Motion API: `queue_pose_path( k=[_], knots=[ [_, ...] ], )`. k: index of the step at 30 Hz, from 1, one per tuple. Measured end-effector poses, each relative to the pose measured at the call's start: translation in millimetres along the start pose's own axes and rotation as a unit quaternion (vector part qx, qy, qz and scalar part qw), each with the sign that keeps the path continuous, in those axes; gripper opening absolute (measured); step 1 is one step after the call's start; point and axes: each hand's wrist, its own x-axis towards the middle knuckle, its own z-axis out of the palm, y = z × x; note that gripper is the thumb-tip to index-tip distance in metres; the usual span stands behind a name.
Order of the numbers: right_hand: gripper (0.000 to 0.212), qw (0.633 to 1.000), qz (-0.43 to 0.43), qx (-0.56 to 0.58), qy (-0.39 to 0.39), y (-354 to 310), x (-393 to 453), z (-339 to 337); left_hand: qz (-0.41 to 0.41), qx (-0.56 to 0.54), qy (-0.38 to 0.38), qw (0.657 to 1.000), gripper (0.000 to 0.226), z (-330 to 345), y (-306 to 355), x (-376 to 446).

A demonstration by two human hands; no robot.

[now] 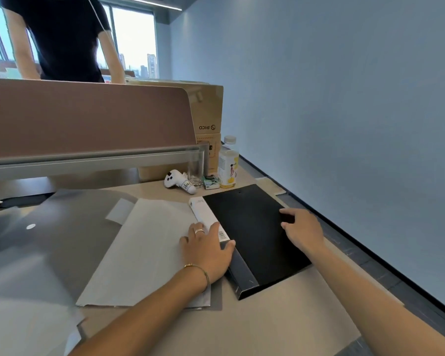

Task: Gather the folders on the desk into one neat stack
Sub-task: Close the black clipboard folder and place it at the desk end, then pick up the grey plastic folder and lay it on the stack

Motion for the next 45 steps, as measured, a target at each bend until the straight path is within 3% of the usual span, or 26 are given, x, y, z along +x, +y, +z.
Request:
queue_pose_path(
  k=[8, 17, 23, 28, 36, 41, 45],
  knots=[
    [0.028, 0.990, -0.047, -0.120, 0.055, 17, -6, 26, 0.021, 0.052, 0.005, 0.998, 0.067, 3, -2, 3],
    [0.035, 0.976, -0.186, -0.103, 0.055, -46, -32, 40, 0.017, -0.023, -0.022, 0.999, 0.063, -30, -27, -5],
    [0.038, 0.974, -0.228, -0.006, 0.005, -135, -70, 65, -0.031, -0.018, 0.011, 0.999, 0.062, -73, -96, -29],
    [0.043, 0.950, -0.296, 0.066, -0.077, -201, -117, 97, -0.092, -0.009, 0.038, 0.995, 0.058, -98, -171, -58],
    [0.056, 0.916, -0.337, 0.025, -0.216, -262, -170, 151, -0.210, 0.031, 0.051, 0.976, 0.053, -140, -296, -109],
    [0.047, 0.914, -0.351, -0.049, -0.196, -260, -179, 170, -0.260, 0.038, 0.086, 0.961, 0.058, -156, -335, -113],
    [0.041, 0.916, -0.357, -0.036, -0.178, -256, -181, 176, -0.271, -0.055, 0.111, 0.955, 0.066, -164, -336, -105]
  ],
)
